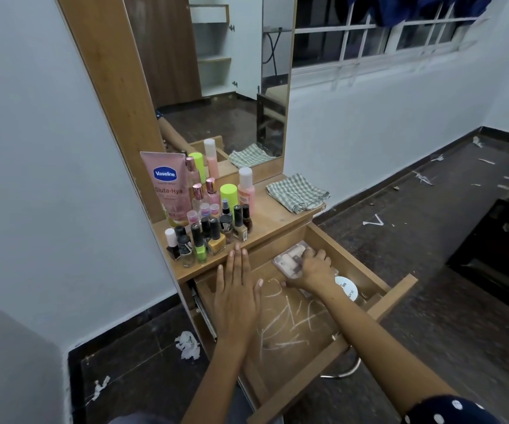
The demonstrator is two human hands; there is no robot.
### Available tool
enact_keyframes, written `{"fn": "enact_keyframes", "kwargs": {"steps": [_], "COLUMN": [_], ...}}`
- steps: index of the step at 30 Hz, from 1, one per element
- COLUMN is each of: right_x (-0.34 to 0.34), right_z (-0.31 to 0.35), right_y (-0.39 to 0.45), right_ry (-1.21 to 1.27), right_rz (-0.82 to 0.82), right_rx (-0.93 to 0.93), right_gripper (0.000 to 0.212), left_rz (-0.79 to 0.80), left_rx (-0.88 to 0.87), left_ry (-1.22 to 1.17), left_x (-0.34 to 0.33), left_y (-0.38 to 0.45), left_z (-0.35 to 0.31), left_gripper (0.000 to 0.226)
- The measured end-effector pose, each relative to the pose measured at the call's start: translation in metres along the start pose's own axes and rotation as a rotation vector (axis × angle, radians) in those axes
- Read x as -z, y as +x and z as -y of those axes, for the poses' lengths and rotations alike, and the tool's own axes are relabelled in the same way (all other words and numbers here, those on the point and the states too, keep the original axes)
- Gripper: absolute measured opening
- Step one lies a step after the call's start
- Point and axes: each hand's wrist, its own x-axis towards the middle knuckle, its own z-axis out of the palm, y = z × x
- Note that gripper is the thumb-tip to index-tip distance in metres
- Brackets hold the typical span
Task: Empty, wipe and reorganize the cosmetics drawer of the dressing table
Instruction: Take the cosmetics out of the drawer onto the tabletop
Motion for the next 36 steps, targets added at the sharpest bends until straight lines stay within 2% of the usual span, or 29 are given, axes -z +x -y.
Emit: {"fn": "enact_keyframes", "kwargs": {"steps": [6,11,19,24,27,32,36], "right_x": [-0.001,-0.004,-0.01,0.008,0.022,0.056,0.082], "right_z": [-0.003,-0.005,0.002,0.004,0.0,0.005,0.025], "right_y": [-0.001,-0.006,-0.011,-0.022,-0.039,-0.061,-0.042], "right_ry": [-0.108,-0.077,-0.065,0.001,0.101,0.118,0.178], "right_rz": [0.003,0.045,0.06,-0.009,-0.059,-0.229,-0.341], "right_rx": [0.012,0.05,0.09,0.05,0.046,0.07,0.094], "right_gripper": [0.11,0.11,0.097,0.091,0.094,0.093,0.088], "left_rz": [0.021,0.023,0.026,0.021,0.018,0.006,0.007], "left_rx": [0.005,0.007,0.012,0.013,0.016,0.009,0.018], "left_ry": [0.024,0.021,0.018,0.015,0.033,0.031,0.018], "left_x": [-0.001,-0.002,-0.002,-0.001,-0.003,-0.002,-0.002], "left_y": [-0.003,-0.004,-0.003,-0.002,-0.001,-0.002,-0.003], "left_z": [-0.001,-0.002,-0.001,-0.001,0.0,0.0,-0.001], "left_gripper": [0.065,0.064,0.062,0.061,0.062,0.063,0.064]}}
